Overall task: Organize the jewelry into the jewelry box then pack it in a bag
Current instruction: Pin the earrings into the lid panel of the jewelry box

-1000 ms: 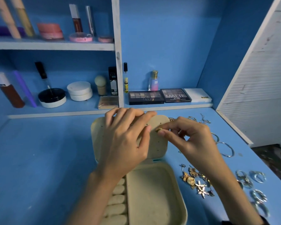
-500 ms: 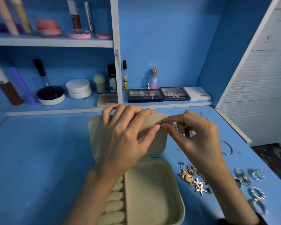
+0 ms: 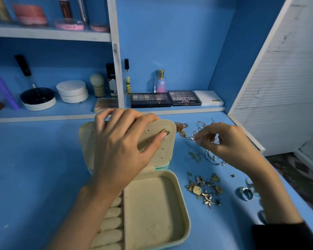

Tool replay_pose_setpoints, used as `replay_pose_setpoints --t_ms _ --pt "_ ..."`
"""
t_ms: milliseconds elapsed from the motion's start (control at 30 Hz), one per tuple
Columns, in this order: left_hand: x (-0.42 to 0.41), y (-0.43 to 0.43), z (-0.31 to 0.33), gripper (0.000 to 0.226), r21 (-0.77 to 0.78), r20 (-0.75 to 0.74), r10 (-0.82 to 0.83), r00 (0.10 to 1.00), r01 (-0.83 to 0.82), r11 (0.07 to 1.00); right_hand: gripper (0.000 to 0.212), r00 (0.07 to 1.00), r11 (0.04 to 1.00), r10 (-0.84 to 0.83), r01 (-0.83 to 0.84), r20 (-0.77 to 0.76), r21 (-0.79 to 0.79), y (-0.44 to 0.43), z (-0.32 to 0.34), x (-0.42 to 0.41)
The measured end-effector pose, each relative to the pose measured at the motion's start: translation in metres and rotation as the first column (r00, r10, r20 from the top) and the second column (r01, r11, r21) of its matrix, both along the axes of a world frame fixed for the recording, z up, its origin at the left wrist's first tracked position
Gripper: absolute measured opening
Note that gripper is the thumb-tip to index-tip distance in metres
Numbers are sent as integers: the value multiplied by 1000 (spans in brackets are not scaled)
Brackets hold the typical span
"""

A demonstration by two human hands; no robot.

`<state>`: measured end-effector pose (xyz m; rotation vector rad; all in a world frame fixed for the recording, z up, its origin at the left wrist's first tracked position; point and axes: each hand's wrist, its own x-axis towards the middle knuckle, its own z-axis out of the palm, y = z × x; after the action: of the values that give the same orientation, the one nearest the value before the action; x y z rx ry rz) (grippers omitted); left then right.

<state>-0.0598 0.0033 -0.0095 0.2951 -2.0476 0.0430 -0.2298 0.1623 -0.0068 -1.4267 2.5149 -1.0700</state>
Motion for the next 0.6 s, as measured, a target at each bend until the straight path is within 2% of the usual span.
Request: replay_pose_setpoints --t_ms 167,400,600 --pt "0 -1 0 26 4 -4 0 1000 0 1000 14 992 988 88 -76 -93 132 -4 -16 -2" --pt "0 -2 -1 27 -2 -12 -5 1000 5 1000 14 983 984 80 -52 -164 173 0 -21 -4" --pt "-1 -2 -2 27 -7 -23 -3 1000 3 1000 5 978 978 100 -63 -181 198 -2 -24 -1"
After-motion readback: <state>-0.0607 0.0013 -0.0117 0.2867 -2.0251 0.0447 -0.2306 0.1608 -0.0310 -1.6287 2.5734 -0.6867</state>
